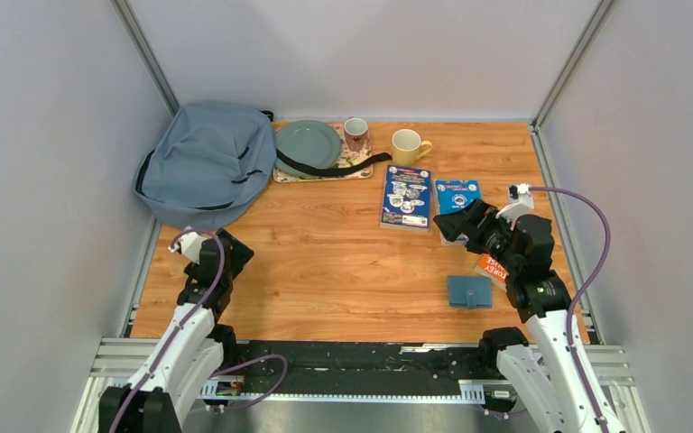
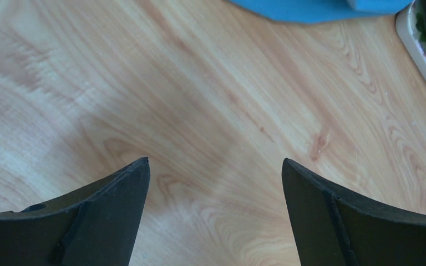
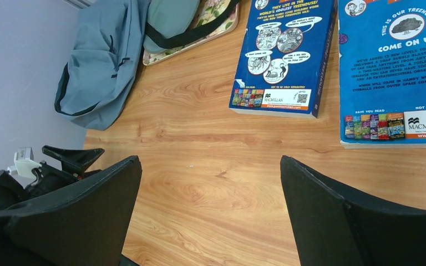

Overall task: Pack the student bag
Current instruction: Pick up the student bag at the center of the board.

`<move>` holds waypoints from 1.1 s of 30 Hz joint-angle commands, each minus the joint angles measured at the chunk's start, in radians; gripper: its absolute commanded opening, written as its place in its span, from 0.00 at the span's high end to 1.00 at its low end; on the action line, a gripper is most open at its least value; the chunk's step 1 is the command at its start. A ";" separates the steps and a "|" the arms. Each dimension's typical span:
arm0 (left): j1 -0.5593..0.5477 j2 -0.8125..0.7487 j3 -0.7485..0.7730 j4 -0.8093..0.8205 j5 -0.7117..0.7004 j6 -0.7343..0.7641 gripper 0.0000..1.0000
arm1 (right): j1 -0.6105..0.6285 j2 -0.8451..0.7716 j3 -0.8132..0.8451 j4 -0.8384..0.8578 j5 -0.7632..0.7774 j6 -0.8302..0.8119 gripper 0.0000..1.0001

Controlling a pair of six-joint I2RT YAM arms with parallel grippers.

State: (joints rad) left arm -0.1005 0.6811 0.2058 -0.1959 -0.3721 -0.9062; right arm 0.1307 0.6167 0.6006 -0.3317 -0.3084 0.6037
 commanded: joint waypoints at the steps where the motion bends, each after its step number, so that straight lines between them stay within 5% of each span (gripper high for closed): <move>1: 0.047 0.119 0.144 0.136 -0.050 0.070 0.04 | 0.001 -0.009 0.033 0.054 -0.015 0.022 0.01; 8: 0.212 0.391 0.362 0.151 0.068 0.139 0.04 | 0.001 0.028 0.036 0.059 -0.003 0.028 0.01; 18: 0.309 0.587 0.412 0.348 0.240 0.144 0.04 | 0.001 0.091 0.050 0.068 -0.008 0.039 0.02; 33: 0.337 0.722 0.589 0.123 0.294 0.062 0.04 | 0.001 0.118 0.057 0.060 0.006 0.054 0.02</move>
State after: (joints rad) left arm 0.2150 1.3773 0.7448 0.0177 -0.1307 -0.8223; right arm 0.1307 0.7341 0.6125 -0.2874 -0.3077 0.6617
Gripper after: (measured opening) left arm 0.964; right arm 0.981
